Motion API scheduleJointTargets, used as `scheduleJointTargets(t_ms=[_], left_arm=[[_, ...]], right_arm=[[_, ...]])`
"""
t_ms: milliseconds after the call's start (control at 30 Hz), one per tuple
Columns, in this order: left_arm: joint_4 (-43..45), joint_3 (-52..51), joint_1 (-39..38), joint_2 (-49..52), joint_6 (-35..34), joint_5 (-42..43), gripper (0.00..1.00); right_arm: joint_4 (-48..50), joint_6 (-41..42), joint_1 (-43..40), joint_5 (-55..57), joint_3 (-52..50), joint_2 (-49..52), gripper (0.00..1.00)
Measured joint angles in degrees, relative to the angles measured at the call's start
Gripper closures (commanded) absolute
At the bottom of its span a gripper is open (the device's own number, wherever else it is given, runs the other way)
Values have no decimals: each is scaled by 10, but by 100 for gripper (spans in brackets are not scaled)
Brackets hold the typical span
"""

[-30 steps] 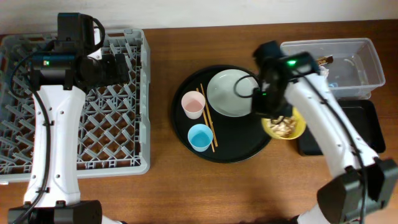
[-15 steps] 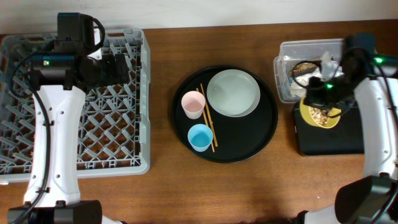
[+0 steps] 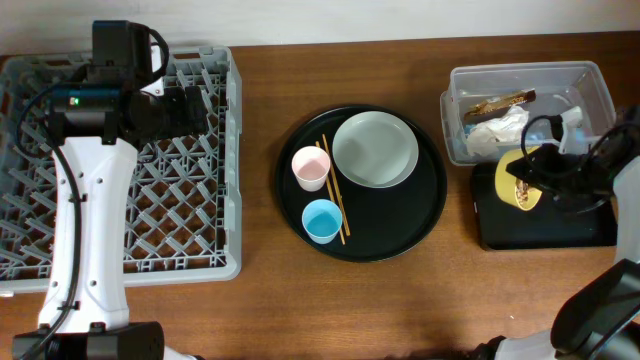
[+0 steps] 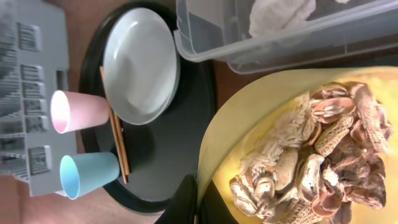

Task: Sort waste into correct bins and load items into the dishwasher rack
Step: 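Carry the yellow bowl over the black tray and tip out the shells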

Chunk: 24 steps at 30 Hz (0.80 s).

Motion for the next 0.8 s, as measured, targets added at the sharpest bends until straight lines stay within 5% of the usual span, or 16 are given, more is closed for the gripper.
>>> scheduleJointTargets(t_ms=[800], left_arm=[[0,0,0,0,0,0,1]], right_arm=[[84,-90,-145,-305,-104,0,96]])
